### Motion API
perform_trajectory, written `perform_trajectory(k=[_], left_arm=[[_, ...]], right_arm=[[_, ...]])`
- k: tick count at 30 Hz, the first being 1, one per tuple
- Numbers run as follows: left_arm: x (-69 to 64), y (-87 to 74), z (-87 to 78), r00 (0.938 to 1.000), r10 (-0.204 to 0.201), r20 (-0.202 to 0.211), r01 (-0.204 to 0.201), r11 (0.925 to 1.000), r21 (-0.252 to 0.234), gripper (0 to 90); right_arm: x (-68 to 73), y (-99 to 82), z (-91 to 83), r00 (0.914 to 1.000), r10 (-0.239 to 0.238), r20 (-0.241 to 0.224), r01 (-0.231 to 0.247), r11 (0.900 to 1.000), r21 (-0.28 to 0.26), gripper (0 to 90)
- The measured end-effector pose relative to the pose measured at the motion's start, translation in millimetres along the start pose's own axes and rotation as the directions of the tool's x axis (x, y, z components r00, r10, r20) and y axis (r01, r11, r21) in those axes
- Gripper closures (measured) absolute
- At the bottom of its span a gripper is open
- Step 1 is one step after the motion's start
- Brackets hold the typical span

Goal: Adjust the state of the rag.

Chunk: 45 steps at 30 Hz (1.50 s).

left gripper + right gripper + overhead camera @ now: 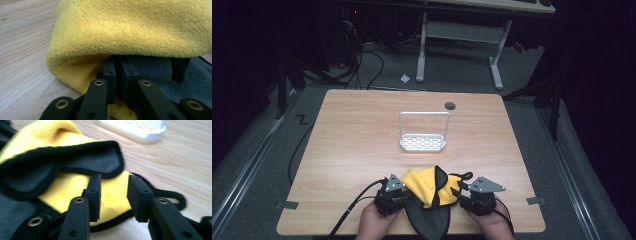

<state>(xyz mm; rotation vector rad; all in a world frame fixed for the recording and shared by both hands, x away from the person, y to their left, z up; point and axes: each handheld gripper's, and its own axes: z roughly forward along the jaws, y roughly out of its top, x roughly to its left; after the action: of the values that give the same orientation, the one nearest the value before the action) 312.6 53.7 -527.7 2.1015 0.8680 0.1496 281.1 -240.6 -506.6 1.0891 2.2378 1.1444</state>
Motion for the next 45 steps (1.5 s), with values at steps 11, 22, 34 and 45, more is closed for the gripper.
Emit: perform_trajectory(k=[11, 22, 34, 45], left_arm=[[14.0, -8.0, -19.2, 0.9993, -0.037, 0.003, 0.037, 0.9975, -0.059, 85.3], [22.6, -33.1, -33.9, 0.9949, -0.083, 0.058, 0.085, 0.9956, -0.040, 84.4], [4.9, -23.4, -32.2, 0.9993, -0.020, 0.032, 0.022, 0.9977, -0.065, 56.1], [-25.3, 29.8, -3.4, 0.9941, 0.108, 0.014, -0.106, 0.9874, -0.118, 34.9]], right_arm=[[22.2, -0.1, 26.1, 0.9919, -0.083, -0.096, 0.094, 0.9890, 0.114, 84.5], [-21.7, 2.2, 25.0, 0.9908, -0.049, 0.126, 0.035, 0.9932, 0.111, 86.0], [-33.3, -4.3, 26.3, 0.9834, -0.059, 0.172, 0.039, 0.9928, 0.114, 84.0], [-37.3, -5.0, 26.2, 0.9893, -0.037, 0.141, 0.022, 0.9940, 0.107, 83.1]])
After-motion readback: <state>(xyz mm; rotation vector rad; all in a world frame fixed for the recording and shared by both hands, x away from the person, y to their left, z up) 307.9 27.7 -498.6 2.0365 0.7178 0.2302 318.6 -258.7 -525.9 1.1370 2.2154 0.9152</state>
